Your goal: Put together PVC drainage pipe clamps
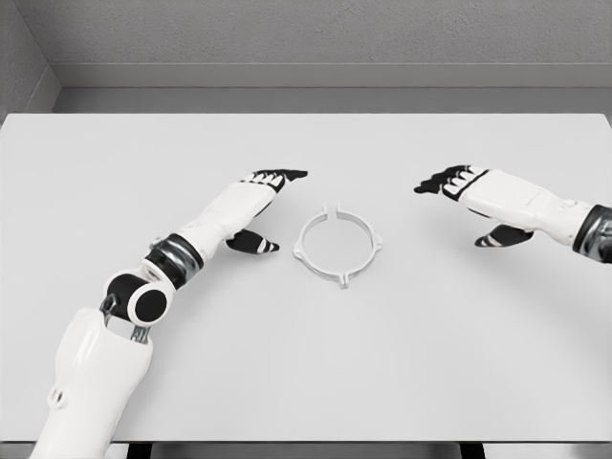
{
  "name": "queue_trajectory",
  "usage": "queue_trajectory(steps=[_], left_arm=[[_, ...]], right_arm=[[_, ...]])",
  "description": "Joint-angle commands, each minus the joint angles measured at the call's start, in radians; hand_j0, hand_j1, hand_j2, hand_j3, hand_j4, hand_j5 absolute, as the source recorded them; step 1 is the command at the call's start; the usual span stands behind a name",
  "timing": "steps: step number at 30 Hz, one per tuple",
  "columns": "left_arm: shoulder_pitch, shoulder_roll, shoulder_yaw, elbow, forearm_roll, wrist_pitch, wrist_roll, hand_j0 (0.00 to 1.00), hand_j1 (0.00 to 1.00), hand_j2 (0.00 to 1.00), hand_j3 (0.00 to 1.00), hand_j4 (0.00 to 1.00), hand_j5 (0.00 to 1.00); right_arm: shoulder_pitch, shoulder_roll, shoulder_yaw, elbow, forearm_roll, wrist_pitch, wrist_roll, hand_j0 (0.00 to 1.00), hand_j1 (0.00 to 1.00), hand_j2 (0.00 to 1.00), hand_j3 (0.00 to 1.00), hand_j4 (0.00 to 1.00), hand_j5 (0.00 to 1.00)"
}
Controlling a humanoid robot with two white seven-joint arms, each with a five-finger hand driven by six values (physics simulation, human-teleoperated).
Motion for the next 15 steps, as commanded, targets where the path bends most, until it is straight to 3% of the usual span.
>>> queue_trajectory(steps=[1, 15], left_arm=[[0.000, 0.001, -0.002, -0.007, 0.005, 0.000, 0.001, 1.00, 1.00, 1.00, 1.00, 1.00, 1.00], [0.005, -0.008, -0.027, -0.010, 0.003, 0.000, 0.001, 1.00, 1.00, 1.00, 1.00, 1.00, 1.00]], right_arm=[[0.000, -0.004, 0.007, -0.001, -0.007, 0.003, 0.000, 1.00, 1.00, 1.00, 1.00, 1.00, 1.00], [0.008, 0.016, 0.012, -0.021, -0.006, 0.003, 0.000, 1.00, 1.00, 1.00, 1.00, 1.00, 1.00]])
